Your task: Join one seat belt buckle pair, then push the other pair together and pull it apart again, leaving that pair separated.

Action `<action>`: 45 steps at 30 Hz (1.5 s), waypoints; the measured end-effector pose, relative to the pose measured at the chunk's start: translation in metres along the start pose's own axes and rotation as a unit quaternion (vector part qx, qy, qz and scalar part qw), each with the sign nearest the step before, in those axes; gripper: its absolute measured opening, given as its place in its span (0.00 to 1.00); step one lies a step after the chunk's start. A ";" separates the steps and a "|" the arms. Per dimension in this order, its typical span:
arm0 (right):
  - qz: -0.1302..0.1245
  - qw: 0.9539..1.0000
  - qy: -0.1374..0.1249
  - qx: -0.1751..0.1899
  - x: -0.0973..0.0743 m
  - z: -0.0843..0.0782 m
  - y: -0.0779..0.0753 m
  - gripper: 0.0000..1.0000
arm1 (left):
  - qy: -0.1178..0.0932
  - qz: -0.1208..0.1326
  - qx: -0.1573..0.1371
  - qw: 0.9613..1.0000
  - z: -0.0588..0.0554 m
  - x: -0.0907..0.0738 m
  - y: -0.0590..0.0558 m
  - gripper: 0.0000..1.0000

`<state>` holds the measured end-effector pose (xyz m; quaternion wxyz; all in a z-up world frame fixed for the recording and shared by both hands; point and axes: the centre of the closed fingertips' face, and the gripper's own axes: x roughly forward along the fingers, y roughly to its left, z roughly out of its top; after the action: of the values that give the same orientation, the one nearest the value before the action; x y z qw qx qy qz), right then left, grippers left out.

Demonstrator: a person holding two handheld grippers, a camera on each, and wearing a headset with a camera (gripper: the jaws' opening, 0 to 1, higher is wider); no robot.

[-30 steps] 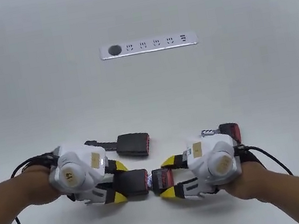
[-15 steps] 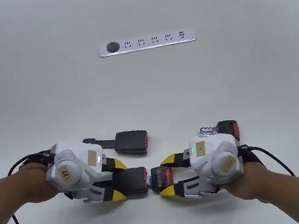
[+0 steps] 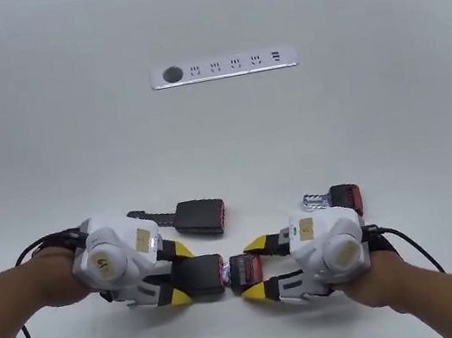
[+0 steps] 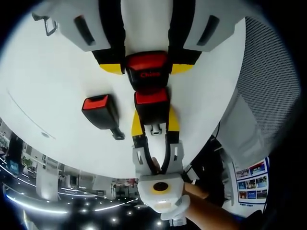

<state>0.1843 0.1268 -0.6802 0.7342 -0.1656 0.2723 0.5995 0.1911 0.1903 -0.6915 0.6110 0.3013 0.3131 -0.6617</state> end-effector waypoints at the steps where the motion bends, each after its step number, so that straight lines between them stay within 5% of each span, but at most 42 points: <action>1: -0.002 1.000 0.001 -0.007 0.000 0.001 0.001 0.33 | 0.001 0.001 -0.001 1.000 0.000 0.000 0.000 0.33; 12: -0.007 1.000 0.011 -0.012 -0.003 0.003 0.005 0.35 | 0.026 0.009 0.004 1.000 0.000 0.001 -0.001 0.35; 14: -0.016 0.999 0.004 0.044 -0.005 0.007 0.005 0.38 | 0.027 0.033 0.037 0.998 0.003 -0.001 0.006 0.40; 16: -0.017 0.999 -0.013 0.035 -0.009 0.011 -0.001 0.50 | 0.036 0.035 0.006 0.999 -0.003 -0.005 0.004 0.51; 18: -0.021 0.999 -0.013 0.038 -0.013 0.011 -0.003 0.54 | 0.010 0.032 -0.019 0.999 0.003 -0.010 0.001 0.56; 24: -0.036 0.999 -0.016 0.030 -0.031 0.011 -0.010 0.61 | -0.015 0.062 -0.034 0.997 0.023 -0.034 0.005 0.63; 34: -0.067 0.997 -0.029 0.037 -0.070 0.012 -0.040 0.70 | -0.017 0.119 -0.034 0.992 0.022 -0.080 0.048 0.66; 45: -0.105 0.993 -0.004 0.059 -0.114 -0.011 -0.090 0.74 | -0.013 0.122 -0.027 0.992 0.024 -0.089 0.087 0.67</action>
<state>0.2542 0.0099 -0.6282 0.8025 -0.1475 0.2854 0.5028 0.2839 0.2223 -0.6110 0.6989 0.3119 0.2835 -0.5778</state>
